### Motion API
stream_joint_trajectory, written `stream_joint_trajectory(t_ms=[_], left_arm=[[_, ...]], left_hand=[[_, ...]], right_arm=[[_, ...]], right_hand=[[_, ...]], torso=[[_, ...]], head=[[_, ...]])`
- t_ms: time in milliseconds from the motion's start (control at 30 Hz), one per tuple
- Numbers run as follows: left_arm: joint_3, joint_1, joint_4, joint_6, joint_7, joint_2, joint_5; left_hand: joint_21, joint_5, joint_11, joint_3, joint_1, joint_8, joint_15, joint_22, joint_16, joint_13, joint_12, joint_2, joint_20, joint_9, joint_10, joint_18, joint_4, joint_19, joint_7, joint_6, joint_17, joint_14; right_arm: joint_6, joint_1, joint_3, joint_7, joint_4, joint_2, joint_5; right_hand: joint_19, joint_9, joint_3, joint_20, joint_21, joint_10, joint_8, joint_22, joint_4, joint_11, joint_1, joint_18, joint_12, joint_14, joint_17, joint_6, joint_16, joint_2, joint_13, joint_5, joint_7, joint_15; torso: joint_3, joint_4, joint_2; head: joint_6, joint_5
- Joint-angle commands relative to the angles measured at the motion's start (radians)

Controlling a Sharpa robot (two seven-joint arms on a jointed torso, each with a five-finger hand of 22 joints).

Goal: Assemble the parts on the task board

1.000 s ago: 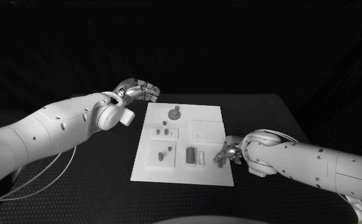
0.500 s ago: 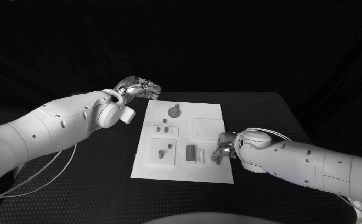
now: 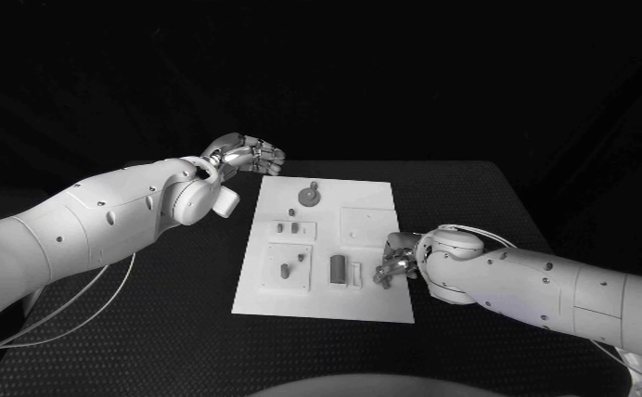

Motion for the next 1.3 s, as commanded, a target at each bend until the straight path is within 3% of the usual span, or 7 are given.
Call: stream_joint_trajectory(t_ms=[33, 167, 333, 600, 733, 900, 1300], left_arm=[[0.001, 0.001, 0.003, 0.014, 0.005, 0.000, -0.002], [0.001, 0.001, 0.003, 0.014, 0.005, 0.000, -0.003], [0.001, 0.001, 0.003, 0.014, 0.004, -0.001, -0.004], [0.001, 0.001, 0.003, 0.012, 0.004, 0.000, -0.005], [0.001, 0.001, 0.003, 0.012, 0.003, 0.000, -0.006], [0.001, 0.001, 0.003, 0.010, 0.000, 0.000, -0.007], [0.001, 0.002, 0.003, 0.014, -0.001, 0.003, -0.009]], left_hand=[[0.003, -0.002, -0.001, 0.002, -0.008, 0.002, 0.006, -0.001, -0.006, -0.002, 0.002, 0.002, 0.007, -0.001, 0.006, 0.016, 0.005, 0.001, 0.002, -0.002, 0.002, -0.001], [0.003, -0.001, -0.001, 0.002, -0.008, 0.002, 0.006, -0.001, -0.007, -0.002, 0.002, 0.002, 0.007, -0.001, 0.006, 0.017, 0.006, 0.001, 0.003, -0.002, 0.002, -0.001], [0.003, -0.001, -0.001, 0.002, -0.008, 0.002, 0.006, -0.001, -0.007, -0.003, 0.002, 0.002, 0.007, -0.002, 0.006, 0.017, 0.006, 0.001, 0.003, -0.002, 0.003, -0.001], [0.003, -0.001, -0.001, 0.002, -0.008, 0.002, 0.006, -0.001, -0.007, -0.003, 0.002, 0.002, 0.007, -0.002, 0.006, 0.017, 0.006, 0.001, 0.002, -0.002, 0.003, 0.000], [0.003, -0.001, -0.001, 0.002, -0.008, 0.002, 0.006, -0.001, -0.008, -0.003, 0.002, 0.002, 0.007, -0.002, 0.006, 0.017, 0.006, 0.001, 0.002, -0.002, 0.003, 0.000], [0.003, -0.001, -0.001, 0.002, -0.008, 0.003, 0.006, -0.001, -0.008, -0.004, 0.002, 0.002, 0.007, -0.002, 0.006, 0.017, 0.006, 0.001, 0.002, -0.002, 0.004, 0.000], [0.003, -0.001, -0.001, 0.002, -0.009, 0.002, 0.006, -0.002, -0.009, -0.004, 0.002, 0.003, 0.007, -0.002, 0.006, 0.017, 0.007, 0.001, 0.003, -0.002, 0.005, 0.000]], right_arm=[[0.054, -0.029, -0.020, 0.015, 0.014, 0.003, 0.157], [0.000, -0.029, -0.019, 0.016, 0.025, -0.006, 0.225], [-0.133, -0.025, -0.009, 0.029, 0.037, -0.018, 0.293], [-0.181, -0.009, 0.008, 0.032, 0.072, -0.032, 0.313], [-0.191, -0.007, 0.017, 0.033, 0.080, -0.036, 0.310], [-0.181, -0.007, 0.018, 0.036, 0.085, -0.028, 0.316], [-0.103, -0.007, 0.018, 0.021, 0.065, -0.003, 0.352]], right_hand=[[-0.008, -0.160, 0.044, 0.007, 0.001, -0.009, -0.161, 0.018, 0.003, 0.005, 0.044, 0.021, -0.005, -0.009, -0.005, -0.039, 0.000, 0.021, -0.003, 0.010, 0.040, 0.005], [-0.007, -0.161, 0.057, 0.009, 0.002, -0.007, -0.160, 0.018, 0.000, 0.005, 0.041, 0.021, -0.002, -0.007, -0.004, -0.036, 0.001, 0.026, -0.001, 0.009, 0.039, 0.006], [0.007, -0.164, 0.072, 0.012, 0.005, 0.006, -0.154, 0.017, 0.004, 0.000, -0.037, 0.021, 0.007, 0.010, 0.006, -0.016, 0.004, 0.051, 0.004, 0.008, 0.033, 0.001], [0.012, -0.163, 0.093, 0.006, 0.008, 0.013, -0.145, 0.018, 0.001, -0.006, -0.045, 0.021, 0.009, 0.017, 0.008, 0.000, 0.004, 0.052, 0.003, 0.007, 0.028, -0.003], [0.013, -0.162, 0.097, 0.005, 0.009, 0.015, -0.143, 0.018, 0.000, -0.007, -0.046, 0.021, 0.011, 0.020, 0.010, 0.003, 0.005, 0.052, 0.004, 0.007, 0.026, -0.005], [0.014, -0.162, 0.098, 0.004, 0.009, 0.017, -0.142, 0.018, 0.000, -0.008, -0.047, 0.021, 0.011, 0.020, 0.009, 0.005, 0.005, 0.051, 0.003, 0.007, 0.025, -0.006], [0.016, -0.162, 0.098, 0.004, 0.008, 0.016, -0.142, 0.017, 0.004, -0.009, -0.069, 0.021, 0.006, 0.019, 0.002, 0.005, 0.003, 0.034, -0.001, 0.006, 0.025, -0.007]], torso=[[0.0001, 0.0000, 0.000], [-0.0002, 0.0004, 0.000], [-0.0003, -0.0009, 0.000], [-0.0004, -0.0003, 0.000], [-0.0006, -0.0001, -0.001], [-0.0003, 0.0001, 0.000], [-0.0004, 0.0012, 0.000]], head=[[-0.003, 0.000], [-0.004, 0.000], [-0.005, 0.002], [-0.005, 0.001], [-0.003, 0.000], [-0.003, -0.001], [-0.004, -0.002]])
